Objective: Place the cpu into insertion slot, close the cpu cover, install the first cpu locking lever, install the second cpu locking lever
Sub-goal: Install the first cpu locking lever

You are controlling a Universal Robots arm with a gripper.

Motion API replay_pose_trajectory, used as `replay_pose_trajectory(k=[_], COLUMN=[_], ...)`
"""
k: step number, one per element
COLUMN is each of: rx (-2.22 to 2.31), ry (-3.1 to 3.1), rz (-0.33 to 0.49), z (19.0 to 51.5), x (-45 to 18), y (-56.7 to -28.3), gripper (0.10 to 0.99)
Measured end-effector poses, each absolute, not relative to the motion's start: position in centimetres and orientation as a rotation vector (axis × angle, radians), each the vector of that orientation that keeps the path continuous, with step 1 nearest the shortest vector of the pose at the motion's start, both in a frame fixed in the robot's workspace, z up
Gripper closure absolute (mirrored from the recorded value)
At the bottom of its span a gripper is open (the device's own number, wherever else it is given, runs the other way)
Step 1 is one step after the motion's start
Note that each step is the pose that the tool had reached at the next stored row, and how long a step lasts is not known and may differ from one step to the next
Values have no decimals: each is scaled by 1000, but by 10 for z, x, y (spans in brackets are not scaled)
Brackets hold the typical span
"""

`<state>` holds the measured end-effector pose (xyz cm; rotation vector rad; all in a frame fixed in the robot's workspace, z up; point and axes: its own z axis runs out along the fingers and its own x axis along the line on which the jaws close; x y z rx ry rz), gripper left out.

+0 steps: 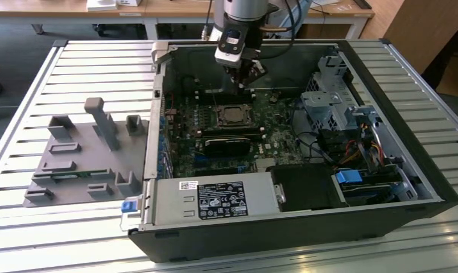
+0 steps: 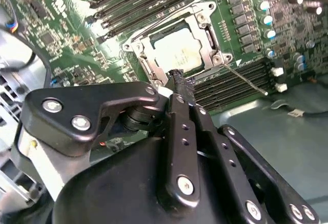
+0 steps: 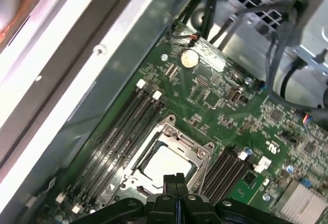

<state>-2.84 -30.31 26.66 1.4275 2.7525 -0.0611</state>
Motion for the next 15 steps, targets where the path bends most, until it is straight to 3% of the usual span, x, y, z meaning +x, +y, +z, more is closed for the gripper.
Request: replay_pose_trajectory(k=[15], rx=[1046], ry=[2914], rz=[-52], z=[266], x=[-28], y=[-303], gripper=[980])
